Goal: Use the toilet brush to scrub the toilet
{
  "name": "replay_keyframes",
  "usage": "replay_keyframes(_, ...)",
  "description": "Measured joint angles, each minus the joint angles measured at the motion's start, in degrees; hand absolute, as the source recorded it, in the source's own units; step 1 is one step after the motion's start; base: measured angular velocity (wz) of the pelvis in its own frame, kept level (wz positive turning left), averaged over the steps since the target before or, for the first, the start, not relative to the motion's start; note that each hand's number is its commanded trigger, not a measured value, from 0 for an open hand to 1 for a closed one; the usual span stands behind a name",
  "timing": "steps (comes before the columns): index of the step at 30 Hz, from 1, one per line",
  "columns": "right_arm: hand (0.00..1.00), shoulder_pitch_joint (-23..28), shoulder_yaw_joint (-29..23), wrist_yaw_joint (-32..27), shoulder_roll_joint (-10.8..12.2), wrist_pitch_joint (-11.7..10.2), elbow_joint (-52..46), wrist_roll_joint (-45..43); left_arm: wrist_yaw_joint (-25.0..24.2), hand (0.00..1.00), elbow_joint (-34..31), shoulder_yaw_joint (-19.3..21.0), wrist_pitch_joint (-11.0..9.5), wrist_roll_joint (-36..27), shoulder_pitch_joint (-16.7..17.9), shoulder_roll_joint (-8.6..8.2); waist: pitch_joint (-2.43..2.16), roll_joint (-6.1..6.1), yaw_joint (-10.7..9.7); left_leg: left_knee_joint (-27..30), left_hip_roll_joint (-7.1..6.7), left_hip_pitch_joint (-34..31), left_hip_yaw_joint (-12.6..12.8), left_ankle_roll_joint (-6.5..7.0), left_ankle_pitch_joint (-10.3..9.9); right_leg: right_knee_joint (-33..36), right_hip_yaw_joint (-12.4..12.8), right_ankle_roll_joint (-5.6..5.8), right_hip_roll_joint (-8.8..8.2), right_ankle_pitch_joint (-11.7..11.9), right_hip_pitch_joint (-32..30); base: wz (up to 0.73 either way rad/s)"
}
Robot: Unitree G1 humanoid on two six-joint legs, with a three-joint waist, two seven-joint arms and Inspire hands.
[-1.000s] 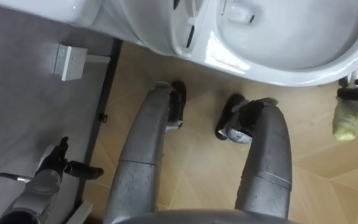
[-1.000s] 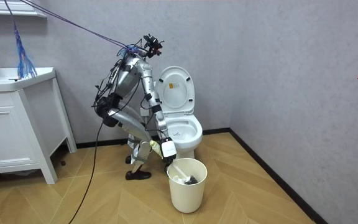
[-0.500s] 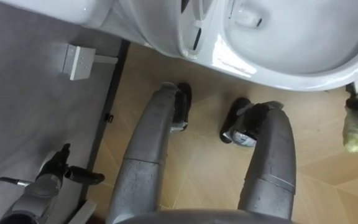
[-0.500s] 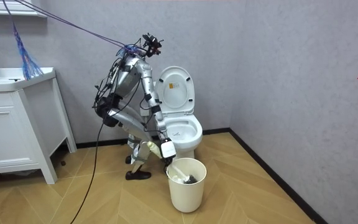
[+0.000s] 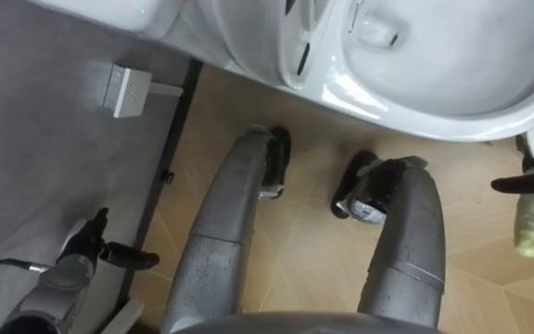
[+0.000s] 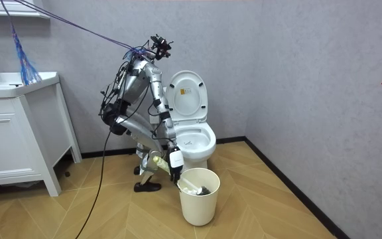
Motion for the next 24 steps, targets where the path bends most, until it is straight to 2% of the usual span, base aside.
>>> replay_keyframes(4,0.0,1.4,1.2,1.4,0.0,0.6,0.0,-0.1,-0.1,0.0,-0.2,0.0,0.0,0.0,0.0,-0.01,-0.03,0.74,0.1,-0.6,-0.37,1.1,-0.4,0.2,0.0,-0.7,-0.8,0.06,-0.81,0.0,1.6,0.03)
replay_keyframes(11,0.0,3.7,2.1,4.4,0.0,1.0,0.1,-0.1,-1.0,0.0,-0.2,-0.1,0.0,-0.1,0.0,0.04,-0.04,0.74,-0.3,-2.3,-0.89,4.0,-0.5,0.27,0.1,-2.2,-1.0,0.38,-0.79,-0.1,4.4,0.02)
replay_keyframes(14,0.0,4.2,2.1,5.7,0.0,1.8,0.1,-0.2,-1.6,0.0,-0.2,-0.1,0.0,0.0,0.0,0.07,-0.04,0.73,-0.5,-2.9,-0.88,5.4,-0.5,0.29,0.1,-2.9,-1.0,0.55,-0.69,0.0,5.9,0.0)
replay_keyframes(19,0.0,4.6,2.0,6.3,0.3,2.2,0.1,-2.0,-2.2,0.0,-0.2,-0.1,0.0,0.0,0.0,0.25,-0.05,0.65,-0.8,-3.4,-0.94,7.0,-0.5,0.31,0.1,-3.6,-1.2,0.76,-0.67,0.0,7.5,0.0)
replay_keyframes(24,0.0,5.7,2.0,6.5,0.8,2.3,0.1,-1.8,-2.4,0.0,-0.1,-0.2,0.3,0.1,0.1,0.25,-0.37,-0.09,-1.2,-3.8,-0.94,8.2,-0.6,0.31,0.1,-4.1,-1.2,0.98,-0.36,0.1,8.8,-0.01)
